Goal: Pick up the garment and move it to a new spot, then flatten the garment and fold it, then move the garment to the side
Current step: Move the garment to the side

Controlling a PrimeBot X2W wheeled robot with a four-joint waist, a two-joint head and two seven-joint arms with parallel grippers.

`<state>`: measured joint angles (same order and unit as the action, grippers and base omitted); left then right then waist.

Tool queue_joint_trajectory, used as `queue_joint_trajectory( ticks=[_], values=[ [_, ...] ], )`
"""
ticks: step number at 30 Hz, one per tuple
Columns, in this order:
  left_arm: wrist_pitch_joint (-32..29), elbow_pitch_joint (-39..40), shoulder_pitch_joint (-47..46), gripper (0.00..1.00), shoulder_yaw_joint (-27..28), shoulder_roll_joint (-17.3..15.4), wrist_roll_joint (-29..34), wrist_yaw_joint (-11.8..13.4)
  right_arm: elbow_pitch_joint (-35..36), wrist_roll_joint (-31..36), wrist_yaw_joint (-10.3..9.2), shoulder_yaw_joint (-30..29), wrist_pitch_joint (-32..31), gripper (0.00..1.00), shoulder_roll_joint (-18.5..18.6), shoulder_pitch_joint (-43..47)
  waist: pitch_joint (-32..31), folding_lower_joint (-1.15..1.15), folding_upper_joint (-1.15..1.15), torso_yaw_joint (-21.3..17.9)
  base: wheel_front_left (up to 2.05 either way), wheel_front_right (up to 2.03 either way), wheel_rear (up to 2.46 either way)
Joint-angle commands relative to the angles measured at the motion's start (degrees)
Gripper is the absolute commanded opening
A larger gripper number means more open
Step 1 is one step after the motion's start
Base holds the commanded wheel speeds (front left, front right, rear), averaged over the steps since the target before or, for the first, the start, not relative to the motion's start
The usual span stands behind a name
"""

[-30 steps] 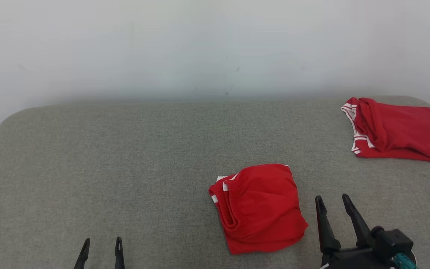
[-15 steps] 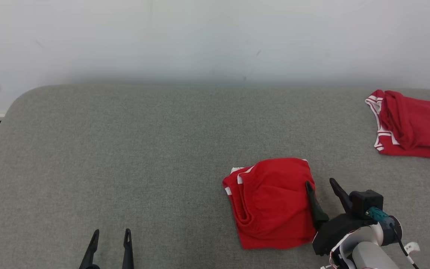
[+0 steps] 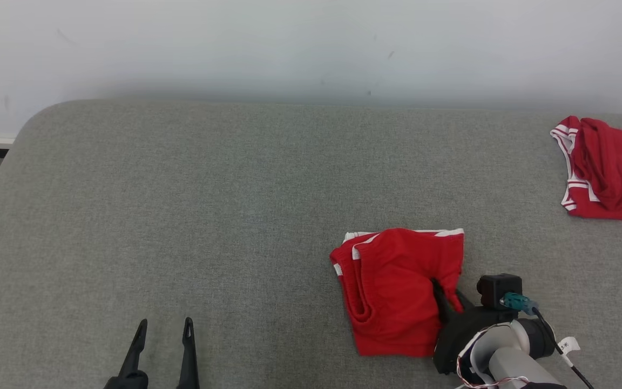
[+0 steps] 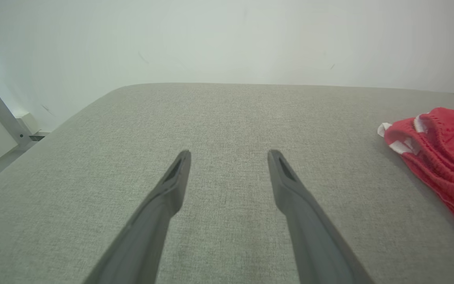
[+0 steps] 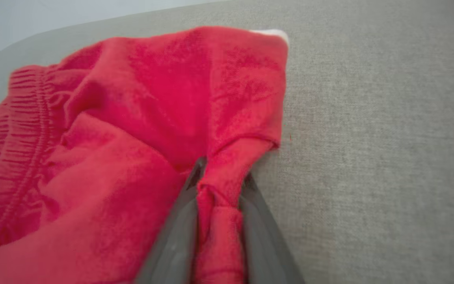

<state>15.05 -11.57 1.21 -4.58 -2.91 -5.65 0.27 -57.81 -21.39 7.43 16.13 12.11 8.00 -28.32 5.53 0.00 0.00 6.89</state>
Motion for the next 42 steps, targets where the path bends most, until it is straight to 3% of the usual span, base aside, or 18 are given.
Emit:
queue_joint_trajectory(
  ticks=[1, 11, 19, 30, 42],
  values=[
    [0.2, 0.0, -0.4, 1.00, 0.0, 0.1, -0.2, 0.2, -1.1, -0.7, 0.01, 0.8, -0.3, 0.00, 0.2, 0.4, 0.1, 0.00, 0.00, -0.1, 0.00, 0.00, 0.00],
    [0.2, 1.1, -3.1, 1.00, -0.8, 0.0, -1.1, -0.1, 0.8, -2.8, -0.05, 5.4, 1.7, 0.00, 6.1, -10.7, 4.7, 0.00, 0.00, -0.5, 0.00, 0.00, 0.00],
    [0.2, 2.2, -5.8, 1.00, -1.3, 0.1, -1.0, -0.2, 1.1, -3.3, -0.05, 8.1, 0.7, 0.00, 13.3, -19.8, 9.9, 0.00, 0.00, -1.2, 0.00, 0.00, 0.00],
    [0.2, 6.4, -10.3, 1.00, -0.7, 0.0, 0.9, -1.8, 2.2, -4.4, -0.05, 11.4, -1.5, 0.00, 25.2, -30.4, 17.8, 0.00, 0.00, -6.0, 0.00, 0.00, 0.00],
    [0.2, 13.9, -14.9, 1.00, -2.4, 0.0, 3.2, -3.3, -1.5, -4.2, -0.05, 11.2, -4.9, 0.00, 34.4, -41.8, 26.5, 0.00, 0.00, -7.8, 0.00, 0.00, 0.00]
  ],
)
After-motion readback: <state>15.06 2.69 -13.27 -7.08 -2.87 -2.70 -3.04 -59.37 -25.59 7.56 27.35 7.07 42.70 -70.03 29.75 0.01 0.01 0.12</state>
